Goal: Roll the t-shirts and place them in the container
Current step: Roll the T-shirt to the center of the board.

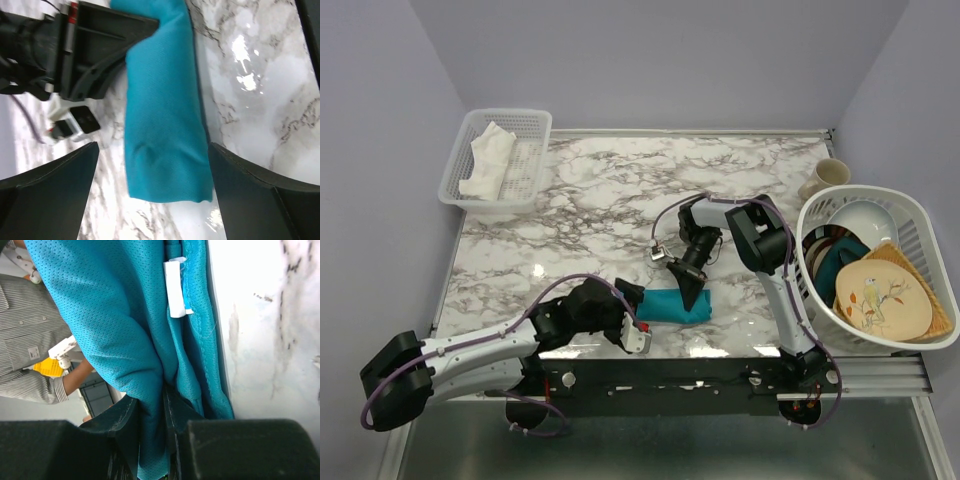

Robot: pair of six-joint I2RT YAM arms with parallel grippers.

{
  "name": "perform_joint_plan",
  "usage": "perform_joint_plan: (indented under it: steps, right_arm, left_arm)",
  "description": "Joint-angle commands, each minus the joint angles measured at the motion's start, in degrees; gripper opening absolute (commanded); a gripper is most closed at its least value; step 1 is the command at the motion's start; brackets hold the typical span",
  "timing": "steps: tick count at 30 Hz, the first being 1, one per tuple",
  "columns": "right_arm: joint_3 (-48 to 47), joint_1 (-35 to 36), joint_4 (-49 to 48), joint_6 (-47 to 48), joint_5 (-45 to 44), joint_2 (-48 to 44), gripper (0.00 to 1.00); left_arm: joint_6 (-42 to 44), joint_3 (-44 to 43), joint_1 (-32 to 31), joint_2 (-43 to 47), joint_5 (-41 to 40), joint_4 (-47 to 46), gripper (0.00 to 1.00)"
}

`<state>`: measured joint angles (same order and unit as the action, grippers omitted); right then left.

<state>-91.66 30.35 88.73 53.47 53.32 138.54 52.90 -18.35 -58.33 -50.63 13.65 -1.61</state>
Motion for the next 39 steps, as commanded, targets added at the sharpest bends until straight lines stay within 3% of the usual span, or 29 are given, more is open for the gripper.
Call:
perform_joint_plan:
  steps: [1,6,9,14,18,27,30,31,36,39]
  right_arm:
    - [-1.0,-0.2,-1.2,0.9,-2.6,4.4,0.3]
    - [-1.1,-0.2,-1.2,0.8,-2.4,4.5,0.3]
    - [-1.1,-0.2,-1.3,0.8,-2.4,4.4,0.3]
    - [-0.8,-0.1,-1.2,0.9,-2.3,4.4,0.3]
    - [-0.9,-0.2,-1.2,0.7,-2.4,4.5,0.31]
    - [-1.0,-0.3,-1.3,0.7,-2.3,4.4,0.33]
    - [-1.2,-0.6,-1.2,1.3,-1.9,4.1,0.43]
    - [-0.9,-0.8,-1.3,1.5,-1.9,3.1,0.99]
    - [0.1,-5.5,-1.4,4.0,1.0,-5.2,1.0]
    - [-0.1,-9.5,-5.3,-0.1,1.5,-13.9,1.0]
  left_arm:
    - [-3.9,-2.0,-0.4,-4.8,-1.0,4.7,0.99]
    - [-3.9,-2.7,-0.6,-6.8,-0.8,5.3,0.98]
    - [-2.9,-1.2,-2.1,-8.2,-4.6,2.9,0.98]
    - [-1.8,-1.3,-2.7,-18.0,-14.6,-3.7,0.96]
    - [-2.6,-2.5,-2.8,-21.9,-15.9,-6.7,0.93]
    - [-7.5,-6.8,-2.7,-20.6,-8.7,9.0,0.33]
    - [-9.8,-9.7,-1.5,-20.9,-4.1,15.6,0.07]
    - [-10.4,-10.8,-0.7,-21.8,-2.9,17.0,0.01]
    - [-11.0,-20.6,6.7,-25.2,13.1,30.0,0.02]
    - [-8.8,-23.7,10.8,-26.6,20.3,35.1,0.03]
